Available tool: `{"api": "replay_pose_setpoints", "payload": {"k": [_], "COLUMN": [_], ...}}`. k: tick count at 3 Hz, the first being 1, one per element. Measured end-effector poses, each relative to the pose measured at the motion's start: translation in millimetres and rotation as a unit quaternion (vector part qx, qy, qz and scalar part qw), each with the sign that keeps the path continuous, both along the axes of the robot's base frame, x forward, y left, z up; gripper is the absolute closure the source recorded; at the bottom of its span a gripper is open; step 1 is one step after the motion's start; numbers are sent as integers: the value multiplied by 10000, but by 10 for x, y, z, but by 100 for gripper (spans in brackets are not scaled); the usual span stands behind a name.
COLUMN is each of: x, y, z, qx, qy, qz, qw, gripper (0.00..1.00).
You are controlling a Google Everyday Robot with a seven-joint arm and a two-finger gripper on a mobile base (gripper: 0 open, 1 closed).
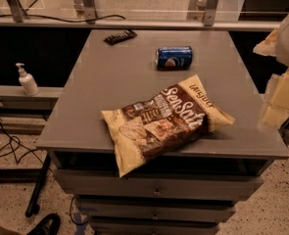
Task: Place pepsi can upright
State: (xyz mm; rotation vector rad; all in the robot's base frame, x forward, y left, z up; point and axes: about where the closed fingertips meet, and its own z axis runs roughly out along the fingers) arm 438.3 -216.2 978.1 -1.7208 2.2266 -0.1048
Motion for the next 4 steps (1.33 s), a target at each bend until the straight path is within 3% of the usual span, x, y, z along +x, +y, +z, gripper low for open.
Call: {"api": "replay_pose_setpoints", "payload": {"k": [2, 3, 4], "x": [75, 347, 759], "y": [75, 264, 422], "z": [-15, -128, -191], "qx": [113, 318, 543], "qy": [-79, -209, -498], "qz": [77, 242, 353], "qw": [9999, 9990, 9967], "gripper": [0, 0, 0]}}
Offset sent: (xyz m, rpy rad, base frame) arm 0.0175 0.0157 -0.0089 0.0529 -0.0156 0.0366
